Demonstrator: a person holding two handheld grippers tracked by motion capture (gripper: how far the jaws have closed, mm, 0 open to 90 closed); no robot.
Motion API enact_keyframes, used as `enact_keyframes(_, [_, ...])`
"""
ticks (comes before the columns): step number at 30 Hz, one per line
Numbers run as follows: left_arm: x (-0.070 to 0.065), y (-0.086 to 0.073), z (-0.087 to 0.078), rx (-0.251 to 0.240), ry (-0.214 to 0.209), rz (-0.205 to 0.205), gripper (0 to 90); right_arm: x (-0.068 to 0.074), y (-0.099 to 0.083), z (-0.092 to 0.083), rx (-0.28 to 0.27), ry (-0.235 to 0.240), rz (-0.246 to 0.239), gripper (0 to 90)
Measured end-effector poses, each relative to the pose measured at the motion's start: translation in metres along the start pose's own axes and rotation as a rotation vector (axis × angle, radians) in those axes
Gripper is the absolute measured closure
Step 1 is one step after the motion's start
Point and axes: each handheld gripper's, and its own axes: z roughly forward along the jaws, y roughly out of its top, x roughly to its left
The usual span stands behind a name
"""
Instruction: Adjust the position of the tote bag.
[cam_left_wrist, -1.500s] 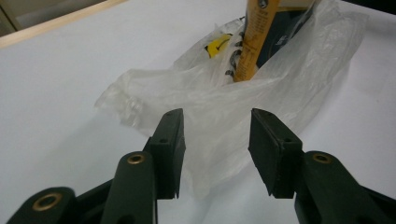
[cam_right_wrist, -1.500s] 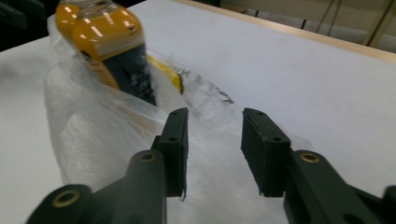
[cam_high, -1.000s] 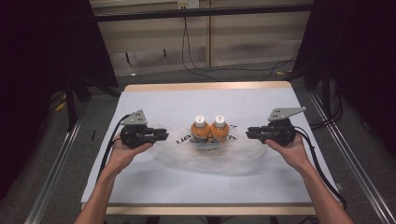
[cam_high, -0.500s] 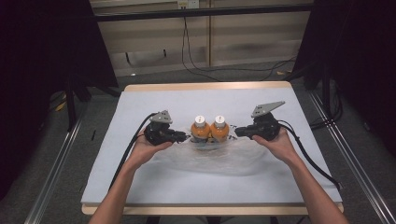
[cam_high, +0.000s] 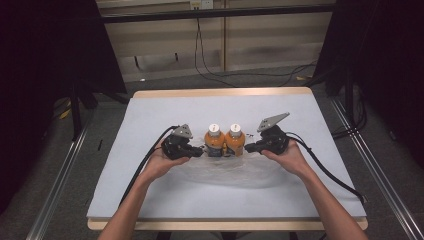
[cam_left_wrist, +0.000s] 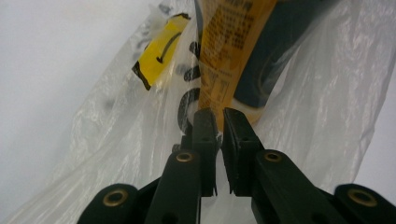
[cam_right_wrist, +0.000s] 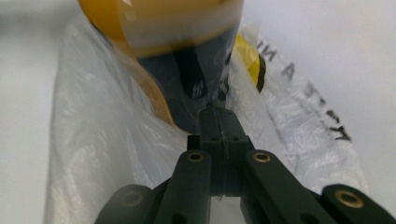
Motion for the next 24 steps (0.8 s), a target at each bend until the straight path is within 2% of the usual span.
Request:
enact_keyframes(1, [0.001,-0.001,0.001,0.004,0.0,0.007,83.8,0.0,-0.001,0.003,0.016,-0.004,-0.006,90.0])
enact_keyframes(3, [0.002,-0.005,0.004,0.018,-0.004,-0.009,81.4,0.001,-0.002,0.007,0.036,0.005,-0.014,90.0])
enact_keyframes(5, [0.004,-0.009,0.007,0.044,-0.003,-0.008,81.6,0.003,-0.002,0.012,0.077,-0.011,-0.029,90.0])
enact_keyframes(6, [0.003,-0.01,0.009,0.042,0.006,-0.015,81.5,0.004,-0.003,0.015,0.089,-0.009,-0.036,90.0])
enact_keyframes(8, [0.003,-0.009,0.011,0.055,0.001,-0.007,81.5,0.004,-0.004,0.02,0.132,-0.03,-0.037,90.0])
enact_keyframes(10, [0.002,-0.009,0.015,0.073,-0.001,-0.001,81.0,0.003,-0.005,0.024,0.147,-0.03,-0.038,90.0])
enact_keyframes(11, [0.001,-0.009,0.018,0.1,0.009,0.009,80.7,0.002,-0.006,0.025,0.16,-0.034,-0.039,90.0])
enact_keyframes(12, [-0.001,-0.009,0.021,0.13,0.036,0.028,80.5,0.002,-0.006,0.026,0.166,-0.038,-0.042,90.0])
enact_keyframes(13, [-0.002,-0.009,0.022,0.134,0.042,0.042,80.4,0.002,-0.006,0.027,0.166,-0.039,-0.047,90.0])
enact_keyframes(14, [-0.002,-0.008,0.021,0.14,0.029,0.043,80.4,0.003,-0.006,0.027,0.174,-0.051,-0.044,90.0])
enact_keyframes(19, [0.001,-0.011,0.019,0.15,0.089,0.038,80.5,0.003,-0.008,0.029,0.229,-0.093,-0.058,90.0])
enact_keyframes(23, [0.004,-0.012,0.015,0.173,0.117,0.058,80.5,0.003,-0.007,0.028,0.259,-0.128,-0.087,90.0])
enact_keyframes(24, [0.005,-0.012,0.015,0.187,0.12,0.07,80.5,0.004,-0.007,0.027,0.272,-0.151,-0.091,90.0])
